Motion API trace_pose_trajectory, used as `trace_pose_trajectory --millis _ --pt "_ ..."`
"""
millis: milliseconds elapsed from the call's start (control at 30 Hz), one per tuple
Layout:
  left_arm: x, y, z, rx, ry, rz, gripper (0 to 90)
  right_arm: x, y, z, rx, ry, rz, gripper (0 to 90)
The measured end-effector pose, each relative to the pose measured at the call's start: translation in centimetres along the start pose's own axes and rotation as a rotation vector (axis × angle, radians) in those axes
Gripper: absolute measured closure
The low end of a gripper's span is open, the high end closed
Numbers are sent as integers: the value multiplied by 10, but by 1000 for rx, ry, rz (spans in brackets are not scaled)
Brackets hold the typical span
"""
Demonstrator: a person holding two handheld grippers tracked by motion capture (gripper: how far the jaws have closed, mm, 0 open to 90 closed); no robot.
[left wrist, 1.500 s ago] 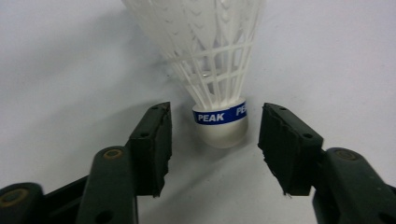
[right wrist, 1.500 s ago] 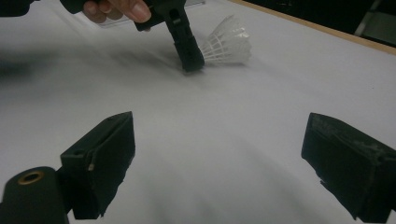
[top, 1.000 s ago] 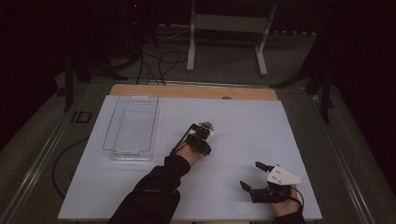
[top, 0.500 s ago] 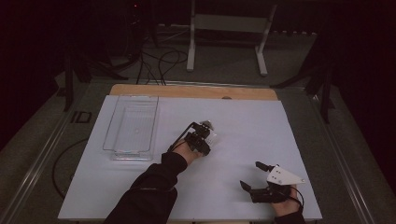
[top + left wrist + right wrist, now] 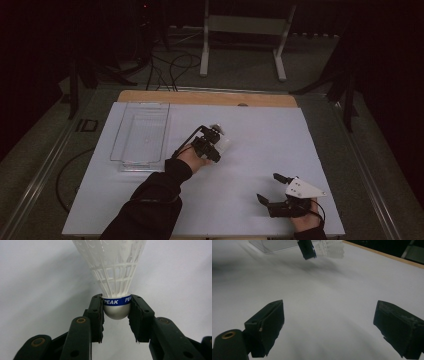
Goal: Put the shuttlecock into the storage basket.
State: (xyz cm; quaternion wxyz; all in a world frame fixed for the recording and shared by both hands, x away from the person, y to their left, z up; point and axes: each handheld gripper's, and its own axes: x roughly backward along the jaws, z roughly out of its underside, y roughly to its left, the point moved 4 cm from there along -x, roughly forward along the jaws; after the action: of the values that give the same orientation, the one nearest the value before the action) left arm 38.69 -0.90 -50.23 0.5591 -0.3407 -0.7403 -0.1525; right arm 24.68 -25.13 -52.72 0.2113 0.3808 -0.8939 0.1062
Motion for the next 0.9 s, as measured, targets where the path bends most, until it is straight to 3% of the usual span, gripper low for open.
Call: trace_pose_trajectory --millis 467,833,900 --pt "19 -3 13 -94 11 26 659 -1 1 0 -1 -1 -6 99" --pt "31 -7 24 -213 82 49 659 -1 1 0 -3 -2 -11 99" --pt "33 -8 25 -216 84 52 659 -1 1 0 -3 -2 -11 99"
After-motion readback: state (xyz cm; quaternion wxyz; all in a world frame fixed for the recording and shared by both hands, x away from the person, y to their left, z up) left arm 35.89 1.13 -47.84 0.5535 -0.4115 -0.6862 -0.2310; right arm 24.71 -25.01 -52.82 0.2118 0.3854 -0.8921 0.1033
